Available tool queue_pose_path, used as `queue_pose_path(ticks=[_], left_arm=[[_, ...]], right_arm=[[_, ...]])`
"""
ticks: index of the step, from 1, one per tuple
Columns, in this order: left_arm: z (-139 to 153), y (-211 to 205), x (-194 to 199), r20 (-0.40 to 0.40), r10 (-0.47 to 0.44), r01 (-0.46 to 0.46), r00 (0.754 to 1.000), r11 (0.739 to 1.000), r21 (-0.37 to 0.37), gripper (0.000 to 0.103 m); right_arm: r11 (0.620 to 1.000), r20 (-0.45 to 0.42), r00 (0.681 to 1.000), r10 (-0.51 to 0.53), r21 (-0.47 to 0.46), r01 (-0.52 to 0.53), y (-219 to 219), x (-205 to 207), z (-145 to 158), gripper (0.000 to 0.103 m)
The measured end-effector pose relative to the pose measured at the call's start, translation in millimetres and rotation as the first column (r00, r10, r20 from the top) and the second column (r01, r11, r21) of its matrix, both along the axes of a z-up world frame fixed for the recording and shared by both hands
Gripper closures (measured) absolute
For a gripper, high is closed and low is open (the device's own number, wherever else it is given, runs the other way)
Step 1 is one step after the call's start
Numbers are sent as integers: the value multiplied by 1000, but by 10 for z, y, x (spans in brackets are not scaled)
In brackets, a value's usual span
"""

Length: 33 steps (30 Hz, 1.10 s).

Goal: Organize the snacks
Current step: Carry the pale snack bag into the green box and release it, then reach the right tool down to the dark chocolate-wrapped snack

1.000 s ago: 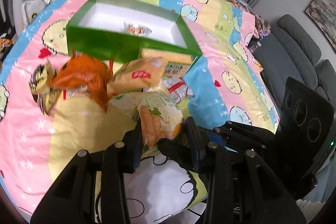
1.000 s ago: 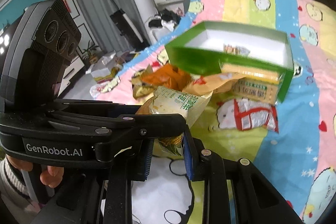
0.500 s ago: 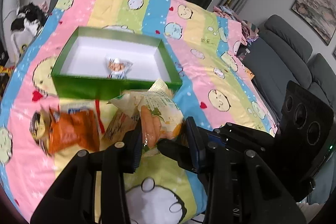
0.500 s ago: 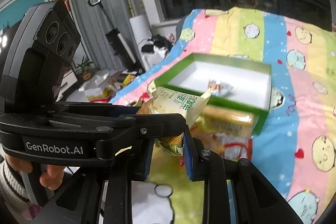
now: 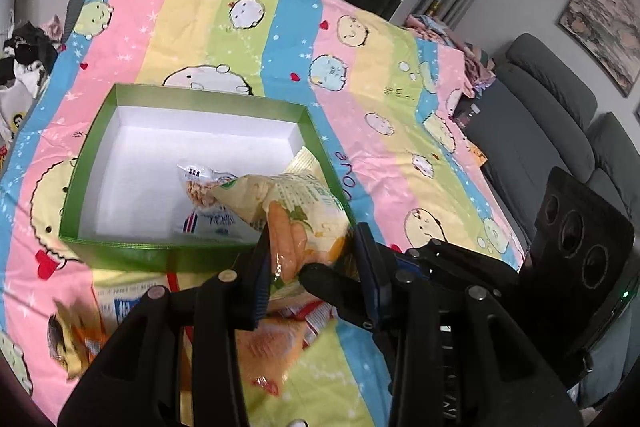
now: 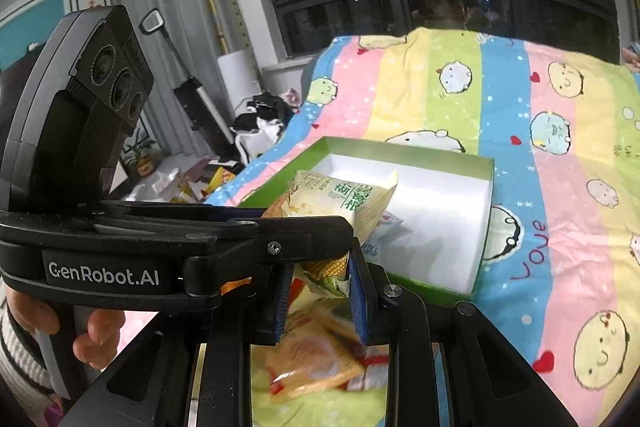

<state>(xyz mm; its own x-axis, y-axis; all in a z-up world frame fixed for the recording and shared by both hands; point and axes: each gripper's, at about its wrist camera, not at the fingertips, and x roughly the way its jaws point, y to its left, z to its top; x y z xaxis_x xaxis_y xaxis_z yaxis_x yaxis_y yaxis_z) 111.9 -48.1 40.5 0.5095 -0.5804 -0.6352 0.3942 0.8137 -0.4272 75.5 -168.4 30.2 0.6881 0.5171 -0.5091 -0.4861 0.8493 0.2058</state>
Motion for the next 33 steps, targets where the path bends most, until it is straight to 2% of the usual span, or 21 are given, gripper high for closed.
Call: queue_pose_path(ticks=[6,10,11,12,13,15,17,20,24,29,33], left_arm=[[-195,19,367,-79,29,-30,996,999,-11,66],[-317,29,517,-120,63,-64,991,998,-6,62],[-332,27,532,-120,70,-70,990,998,3,59],[-352,30,548,-122,80,-79,989,997,13,52],[-364,36,561,-124,92,-90,988,996,22,47],[-362,63,580,-117,113,-110,987,993,34,26],[-340,110,584,-105,143,-139,984,989,47,17],[-257,206,548,-82,170,-167,982,985,46,15],[-83,388,381,-16,209,-208,978,977,57,2],[55,591,75,38,225,-227,974,972,64,1],[30,643,-176,45,204,-207,978,975,76,1]], right_arm=[[1000,-68,998,-9,-2,9,17,389,-171,75],[1000,-98,995,-21,-15,20,68,549,-273,75],[999,-102,994,-27,-23,24,84,573,-295,74],[999,-105,994,-33,-31,29,97,597,-314,73],[999,-107,994,-38,-38,34,103,612,-327,68],[998,-103,993,-53,-42,49,96,615,-330,58],[998,-91,994,-65,-31,63,56,591,-302,48],[996,-80,993,-85,-17,84,-25,530,-253,47],[994,-83,991,-104,17,105,-181,393,-185,46],[991,-93,988,-122,37,126,-344,176,-137,43],[991,-101,987,-125,28,129,-371,-38,-136,43]])
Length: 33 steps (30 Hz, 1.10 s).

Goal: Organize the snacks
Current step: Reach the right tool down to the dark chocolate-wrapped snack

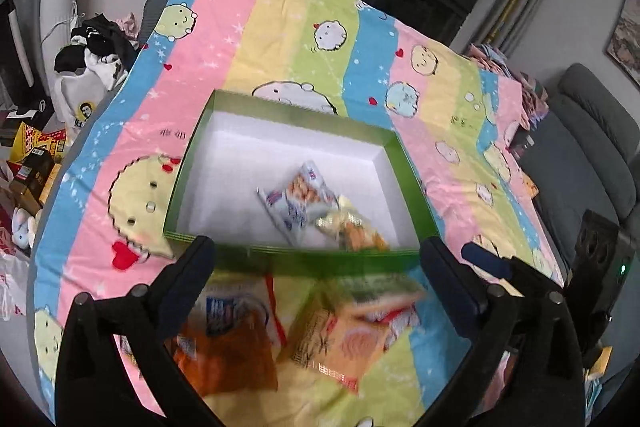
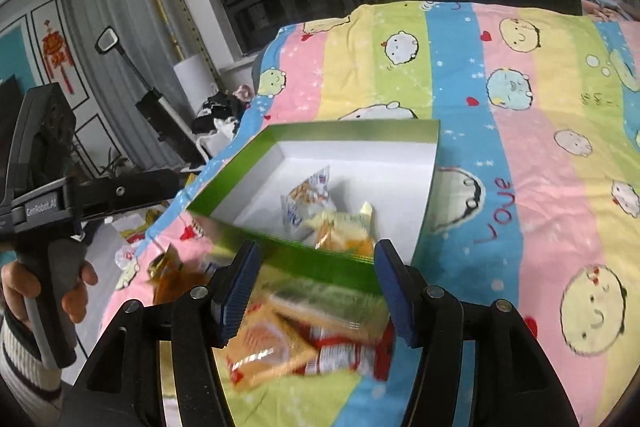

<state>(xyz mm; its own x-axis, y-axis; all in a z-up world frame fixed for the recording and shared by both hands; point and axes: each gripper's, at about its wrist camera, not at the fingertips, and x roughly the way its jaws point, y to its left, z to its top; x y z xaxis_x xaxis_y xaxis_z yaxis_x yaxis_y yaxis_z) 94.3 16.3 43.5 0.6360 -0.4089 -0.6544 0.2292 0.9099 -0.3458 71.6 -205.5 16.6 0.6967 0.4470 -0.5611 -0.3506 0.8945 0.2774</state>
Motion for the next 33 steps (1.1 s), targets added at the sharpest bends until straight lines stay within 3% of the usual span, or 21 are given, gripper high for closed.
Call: queue_pose_path(ticks=[4,9,12,15,22,29,33], left_arm=[[-110,67,-224,-21,-8,8,1000,999,-31,1],[-271,353,-539,-43,21,-26,999,992,-122,1],[-314,634,-731,-23,95,-97,995,983,-158,1],[-428,904,-855,-32,220,-223,975,968,-117,1],[-776,1179,-798,-119,294,-308,948,943,-125,1],[-814,1348,-596,-117,275,-294,954,936,-193,2],[-789,1411,-400,-115,239,-259,964,942,-214,3]], right_arm=[[1000,-12,1000,6,-12,-6,52,-240,-35,43],[999,-49,998,31,-33,-32,141,-474,-125,43],[996,-60,996,72,-41,-74,229,-616,-178,43],[990,-76,987,139,-17,-140,346,-705,-240,43],[958,-151,946,287,30,-286,890,-752,-496,43],[909,-172,893,416,31,-417,1479,-639,-625,43],[886,-175,868,465,100,-454,1736,-487,-657,43]])
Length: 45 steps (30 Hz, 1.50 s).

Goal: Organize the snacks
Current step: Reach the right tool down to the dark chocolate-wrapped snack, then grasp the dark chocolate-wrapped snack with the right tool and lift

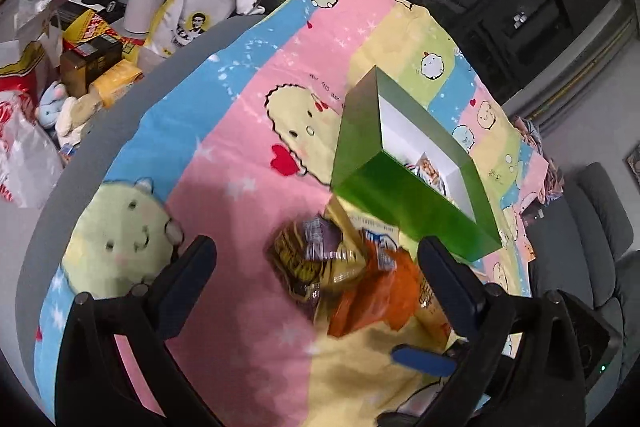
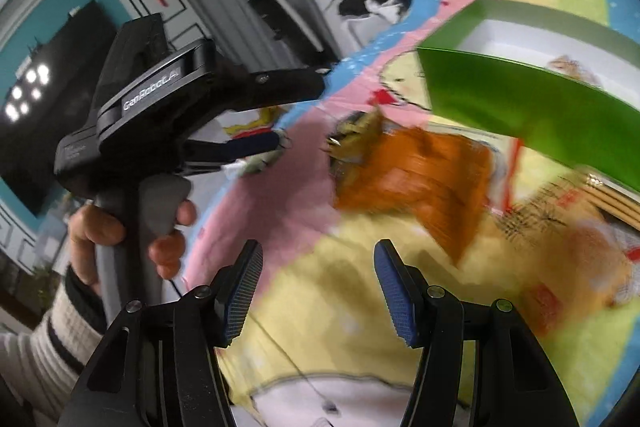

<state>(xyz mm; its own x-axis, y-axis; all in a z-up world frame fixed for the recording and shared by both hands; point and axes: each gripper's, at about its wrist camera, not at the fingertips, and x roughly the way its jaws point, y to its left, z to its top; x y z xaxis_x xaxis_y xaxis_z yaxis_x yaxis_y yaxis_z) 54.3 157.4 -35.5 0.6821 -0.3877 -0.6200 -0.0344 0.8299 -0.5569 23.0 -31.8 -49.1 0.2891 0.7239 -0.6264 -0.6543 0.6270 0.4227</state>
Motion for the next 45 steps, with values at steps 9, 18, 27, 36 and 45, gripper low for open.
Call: queue_pose_path(ticks=[9,18,27,36,45], left_arm=[[-97,-27,262,-37,-84,83,996,996,-18,7],[-201,-57,353,-90,-128,131,988,991,23,20],[-276,-134,294,-121,-194,197,974,980,20,45],[-289,-246,252,-133,-217,222,967,975,21,52],[3,-322,-16,-42,-212,214,976,974,68,52]], right_arm=[[998,-7,1000,27,49,-27,365,288,-48,43],[991,22,994,-110,-69,111,326,461,-97,44],[993,-35,994,-101,-66,98,430,616,-232,44],[993,-46,993,-109,-52,106,407,647,-242,63],[995,1,995,-101,-7,101,356,447,-7,66]])
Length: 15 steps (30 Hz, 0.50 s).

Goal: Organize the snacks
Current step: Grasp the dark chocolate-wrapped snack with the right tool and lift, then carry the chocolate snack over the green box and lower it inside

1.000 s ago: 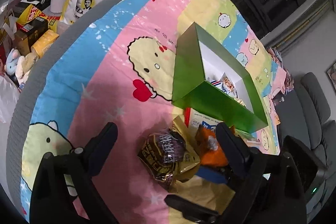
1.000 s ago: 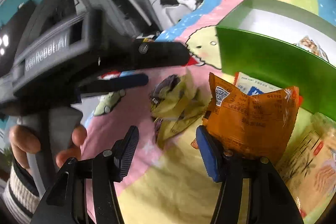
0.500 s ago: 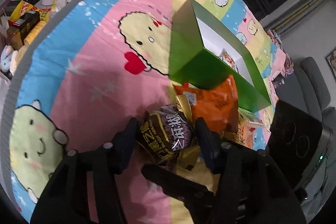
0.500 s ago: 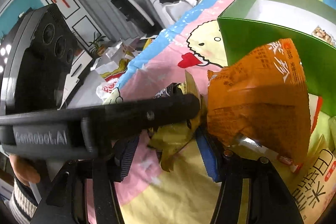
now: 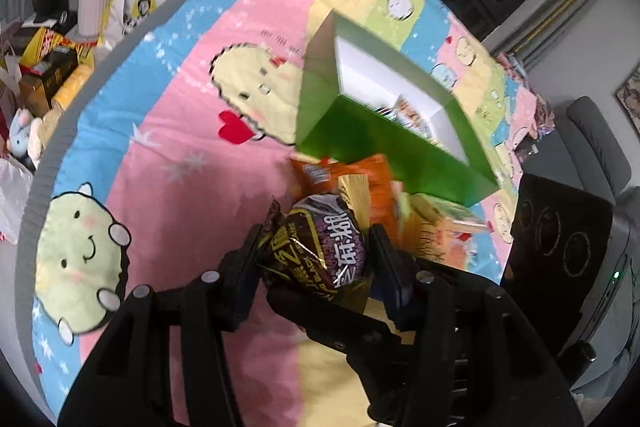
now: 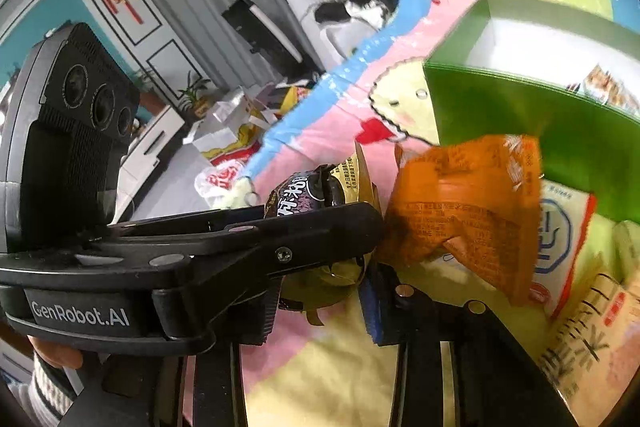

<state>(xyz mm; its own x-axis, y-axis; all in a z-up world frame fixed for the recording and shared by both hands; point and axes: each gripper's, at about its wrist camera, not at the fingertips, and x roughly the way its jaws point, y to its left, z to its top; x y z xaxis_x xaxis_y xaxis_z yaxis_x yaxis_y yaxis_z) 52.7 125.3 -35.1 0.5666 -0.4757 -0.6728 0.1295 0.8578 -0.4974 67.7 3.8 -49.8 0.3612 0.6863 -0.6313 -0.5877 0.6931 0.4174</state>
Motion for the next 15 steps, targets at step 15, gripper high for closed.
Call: queue_pose_path(ticks=[15], left_arm=[[598,-370,-455,157,-42,43,987,999,-6,52]], right_arm=[[1000,172,985,-23,-5,25,-400,-592,614,66]])
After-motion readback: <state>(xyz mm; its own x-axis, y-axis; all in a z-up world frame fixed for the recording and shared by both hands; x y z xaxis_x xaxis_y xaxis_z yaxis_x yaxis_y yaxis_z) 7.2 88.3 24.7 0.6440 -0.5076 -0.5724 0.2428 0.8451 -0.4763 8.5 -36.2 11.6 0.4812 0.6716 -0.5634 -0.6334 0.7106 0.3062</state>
